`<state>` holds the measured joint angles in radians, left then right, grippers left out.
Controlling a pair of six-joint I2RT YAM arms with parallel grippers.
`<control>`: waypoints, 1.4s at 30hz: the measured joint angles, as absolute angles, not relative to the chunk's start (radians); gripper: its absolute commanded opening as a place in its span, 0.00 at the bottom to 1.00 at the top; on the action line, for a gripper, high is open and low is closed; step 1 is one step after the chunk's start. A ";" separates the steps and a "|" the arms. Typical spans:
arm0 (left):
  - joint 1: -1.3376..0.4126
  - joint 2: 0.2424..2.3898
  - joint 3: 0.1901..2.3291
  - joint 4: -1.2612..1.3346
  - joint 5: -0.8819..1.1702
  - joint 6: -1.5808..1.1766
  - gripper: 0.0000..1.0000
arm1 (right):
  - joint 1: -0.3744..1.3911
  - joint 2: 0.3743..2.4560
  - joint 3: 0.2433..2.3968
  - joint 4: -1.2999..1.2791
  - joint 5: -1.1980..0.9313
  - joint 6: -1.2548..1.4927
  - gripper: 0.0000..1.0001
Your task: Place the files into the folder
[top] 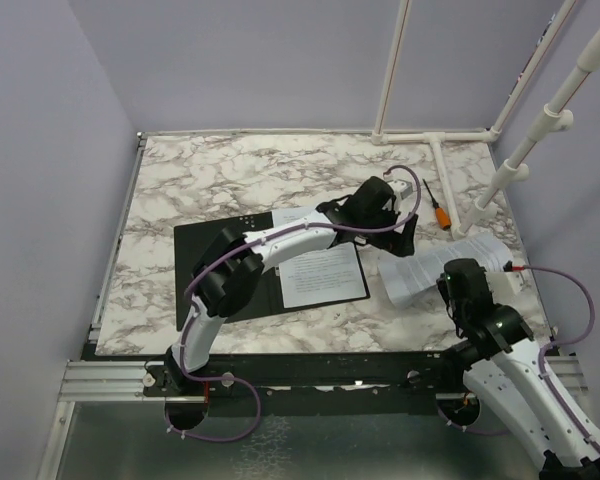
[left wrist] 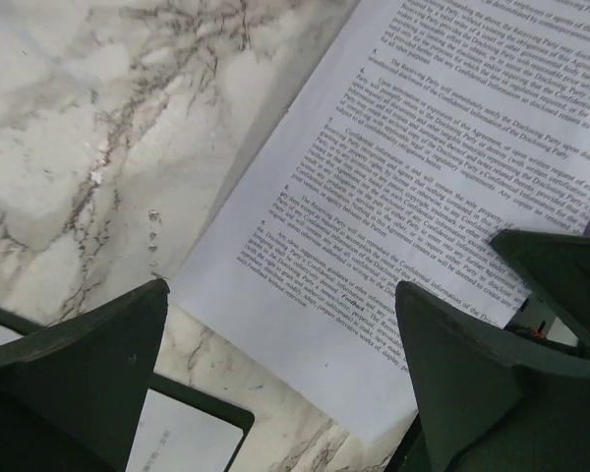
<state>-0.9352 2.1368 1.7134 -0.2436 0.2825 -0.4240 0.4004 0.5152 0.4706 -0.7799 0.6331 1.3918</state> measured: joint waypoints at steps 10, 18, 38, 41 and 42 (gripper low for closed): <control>-0.850 1.852 1.621 -0.273 0.149 -0.476 0.99 | 0.400 0.385 0.578 -0.630 0.503 0.958 0.01; -0.748 1.681 1.421 -0.288 0.104 -0.506 0.99 | 0.400 0.551 0.729 -0.508 0.263 0.770 0.01; -0.539 1.177 1.041 -0.208 0.150 -0.569 0.99 | 0.400 0.924 0.952 -0.289 -0.417 0.567 0.01; -0.491 1.124 0.967 -0.141 0.215 -0.602 0.99 | 0.400 0.957 0.968 -0.254 -0.516 0.558 0.01; -0.467 1.104 0.931 -0.101 0.246 -0.622 0.99 | 0.400 0.969 0.976 -0.247 -0.550 0.556 0.01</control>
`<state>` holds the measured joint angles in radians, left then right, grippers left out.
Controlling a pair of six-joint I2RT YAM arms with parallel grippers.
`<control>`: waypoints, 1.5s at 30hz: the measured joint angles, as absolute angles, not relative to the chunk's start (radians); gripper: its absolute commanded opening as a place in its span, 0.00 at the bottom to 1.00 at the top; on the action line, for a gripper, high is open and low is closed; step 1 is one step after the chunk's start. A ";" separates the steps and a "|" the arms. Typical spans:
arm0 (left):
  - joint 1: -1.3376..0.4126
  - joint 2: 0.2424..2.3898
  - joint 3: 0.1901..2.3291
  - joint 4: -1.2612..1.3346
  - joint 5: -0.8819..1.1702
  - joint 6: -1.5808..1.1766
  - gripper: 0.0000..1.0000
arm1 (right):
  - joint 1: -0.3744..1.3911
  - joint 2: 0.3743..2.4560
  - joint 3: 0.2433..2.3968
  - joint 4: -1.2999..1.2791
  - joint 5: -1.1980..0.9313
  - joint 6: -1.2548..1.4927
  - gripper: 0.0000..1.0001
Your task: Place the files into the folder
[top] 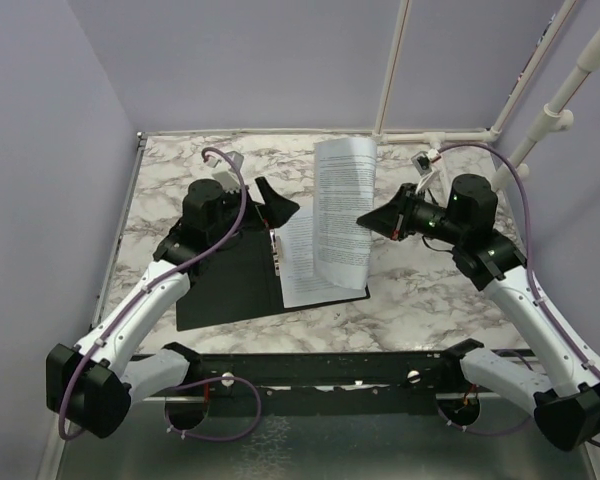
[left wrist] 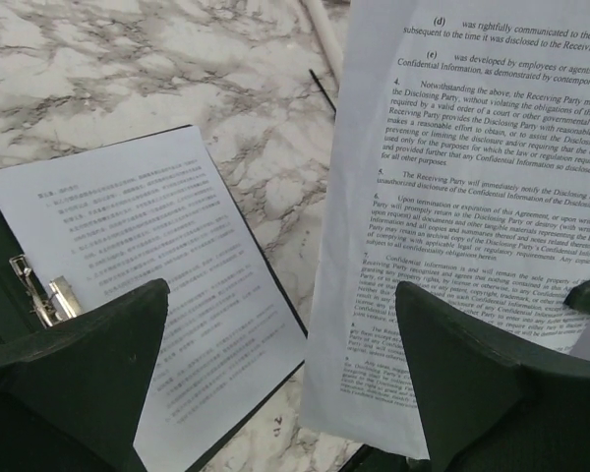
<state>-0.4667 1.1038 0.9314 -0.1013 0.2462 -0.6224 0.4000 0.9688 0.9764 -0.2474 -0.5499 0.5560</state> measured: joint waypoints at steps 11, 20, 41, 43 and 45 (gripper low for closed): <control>-0.359 1.046 0.709 0.349 0.560 -0.878 0.99 | 0.400 1.028 1.015 -0.113 -0.882 0.561 0.01; -0.357 1.046 0.659 0.681 0.701 -1.074 0.73 | 0.400 1.080 1.030 -0.011 -0.999 0.609 0.01; -0.355 1.011 0.638 0.822 0.806 -1.168 0.00 | 0.400 1.103 1.055 -0.006 -0.962 0.604 0.33; -0.355 1.008 0.640 0.833 0.813 -1.179 0.00 | 0.400 1.098 1.055 -0.012 -0.950 0.593 0.48; -0.355 1.005 0.650 0.844 0.825 -1.193 0.00 | 0.400 1.090 1.052 -0.014 -0.941 0.584 0.65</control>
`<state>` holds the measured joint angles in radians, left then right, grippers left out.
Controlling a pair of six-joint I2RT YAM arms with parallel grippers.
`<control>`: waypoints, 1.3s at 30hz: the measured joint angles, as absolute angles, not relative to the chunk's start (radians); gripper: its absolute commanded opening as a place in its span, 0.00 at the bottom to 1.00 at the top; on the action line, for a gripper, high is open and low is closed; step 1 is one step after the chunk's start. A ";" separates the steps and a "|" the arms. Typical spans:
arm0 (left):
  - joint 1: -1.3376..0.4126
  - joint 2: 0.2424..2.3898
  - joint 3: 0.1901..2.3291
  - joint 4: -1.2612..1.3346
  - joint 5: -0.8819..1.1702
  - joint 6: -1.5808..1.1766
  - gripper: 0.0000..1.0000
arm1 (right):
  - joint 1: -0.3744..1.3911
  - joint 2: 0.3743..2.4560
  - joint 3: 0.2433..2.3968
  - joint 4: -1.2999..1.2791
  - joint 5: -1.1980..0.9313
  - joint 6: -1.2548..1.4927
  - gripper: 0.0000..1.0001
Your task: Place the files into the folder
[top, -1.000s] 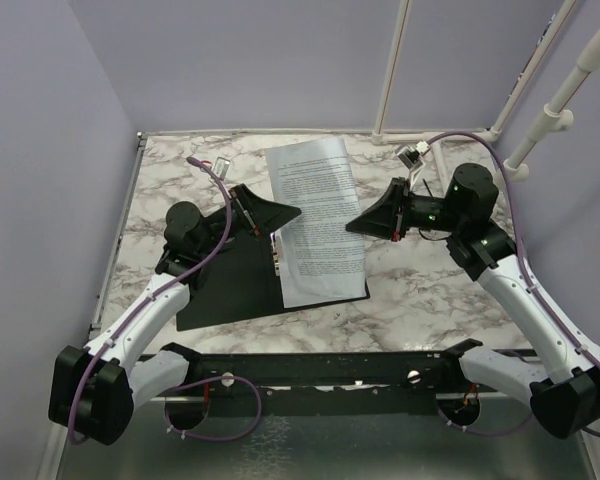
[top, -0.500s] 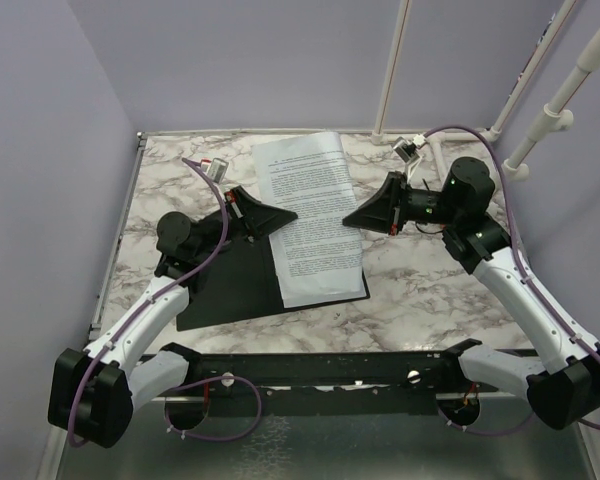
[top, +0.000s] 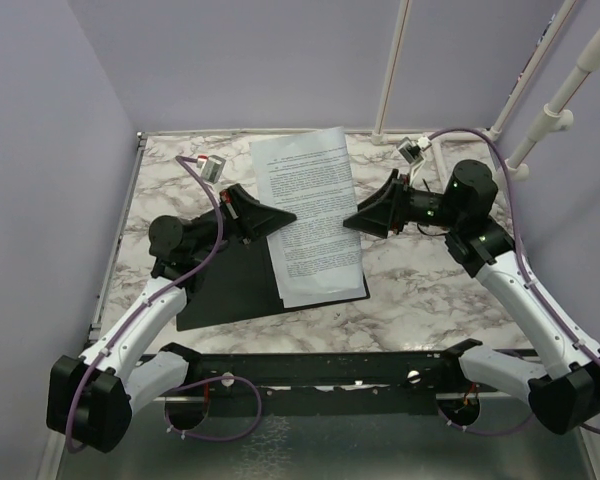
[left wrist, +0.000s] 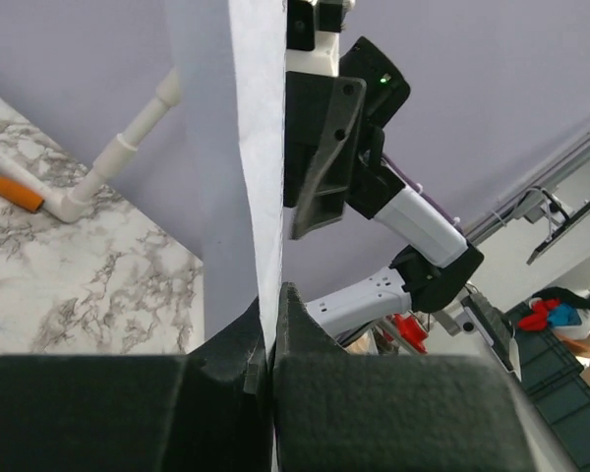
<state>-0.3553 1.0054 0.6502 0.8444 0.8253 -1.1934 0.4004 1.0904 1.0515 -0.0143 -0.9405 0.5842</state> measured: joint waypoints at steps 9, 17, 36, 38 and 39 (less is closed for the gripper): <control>-0.355 0.986 0.771 0.877 0.928 -1.229 0.00 | 0.400 1.028 0.981 0.023 -0.921 0.574 0.99; -0.380 0.961 0.831 0.890 1.028 -1.235 0.00 | 0.400 0.968 0.930 0.141 -0.929 0.603 1.00; -0.487 0.961 0.923 0.892 1.112 -1.230 0.00 | 0.400 0.934 0.745 0.974 -1.159 1.047 1.00; -0.488 0.963 0.926 0.894 1.112 -1.229 0.00 | 0.400 0.930 0.741 1.019 -1.167 1.077 0.96; -0.490 0.964 0.926 0.893 1.112 -1.229 0.00 | 0.400 0.926 0.739 1.043 -1.170 1.093 0.93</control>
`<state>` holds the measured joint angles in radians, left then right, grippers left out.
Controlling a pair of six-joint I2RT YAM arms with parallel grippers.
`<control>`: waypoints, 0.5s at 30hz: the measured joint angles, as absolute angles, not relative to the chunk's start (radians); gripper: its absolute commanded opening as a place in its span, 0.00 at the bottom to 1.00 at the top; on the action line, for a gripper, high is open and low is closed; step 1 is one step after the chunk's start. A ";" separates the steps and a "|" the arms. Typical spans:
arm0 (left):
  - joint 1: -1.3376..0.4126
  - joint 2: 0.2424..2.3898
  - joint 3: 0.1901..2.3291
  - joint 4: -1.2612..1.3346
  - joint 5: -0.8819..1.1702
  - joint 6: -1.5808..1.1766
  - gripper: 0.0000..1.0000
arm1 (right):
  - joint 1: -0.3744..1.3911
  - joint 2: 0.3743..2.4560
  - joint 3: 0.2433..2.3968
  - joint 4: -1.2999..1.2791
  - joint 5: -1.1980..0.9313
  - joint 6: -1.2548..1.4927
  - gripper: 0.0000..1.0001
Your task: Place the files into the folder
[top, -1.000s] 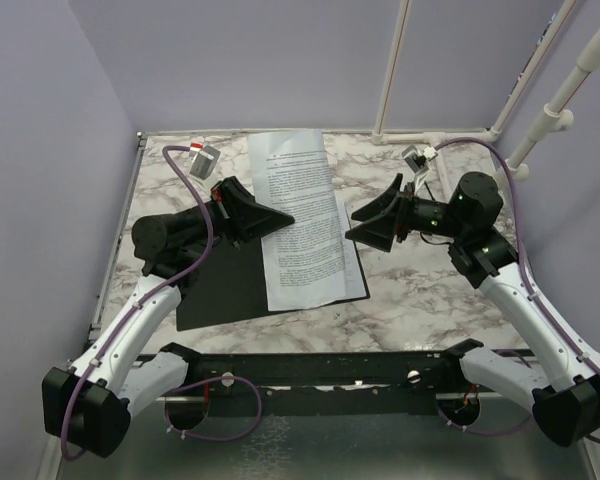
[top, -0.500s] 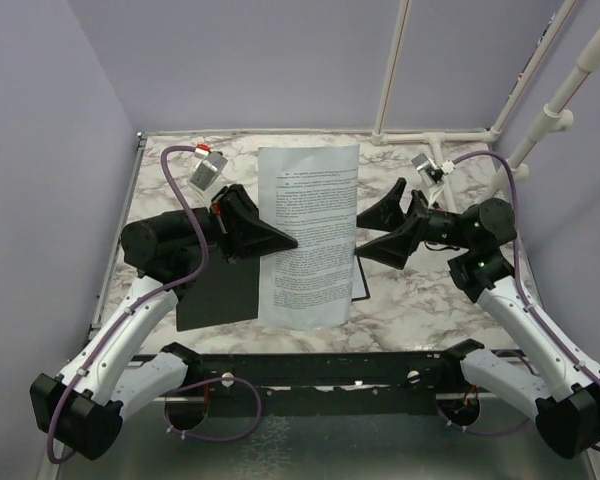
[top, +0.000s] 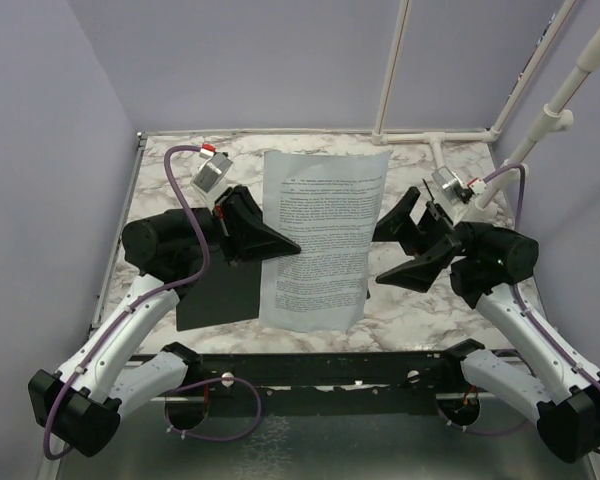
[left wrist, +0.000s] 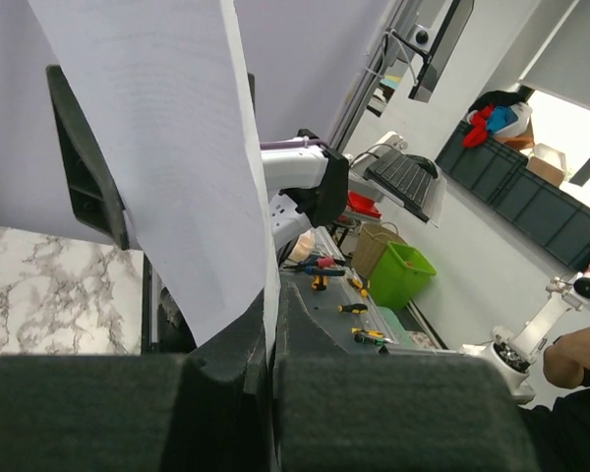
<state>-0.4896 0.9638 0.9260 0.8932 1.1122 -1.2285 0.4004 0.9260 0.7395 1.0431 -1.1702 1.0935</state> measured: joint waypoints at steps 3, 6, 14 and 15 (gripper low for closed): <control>-0.491 0.970 0.926 0.891 1.111 -1.220 0.00 | 0.400 0.907 0.735 1.077 -1.174 1.119 0.85; -0.492 0.976 0.926 0.862 1.107 -1.185 0.00 | 0.400 0.879 0.733 1.085 -1.175 1.132 0.74; -0.492 0.987 0.904 0.796 1.079 -1.119 0.00 | 0.400 0.786 0.733 0.982 -1.176 1.078 0.50; -0.492 0.987 0.904 0.790 1.076 -1.113 0.00 | 0.400 0.771 0.733 0.955 -1.176 1.061 0.47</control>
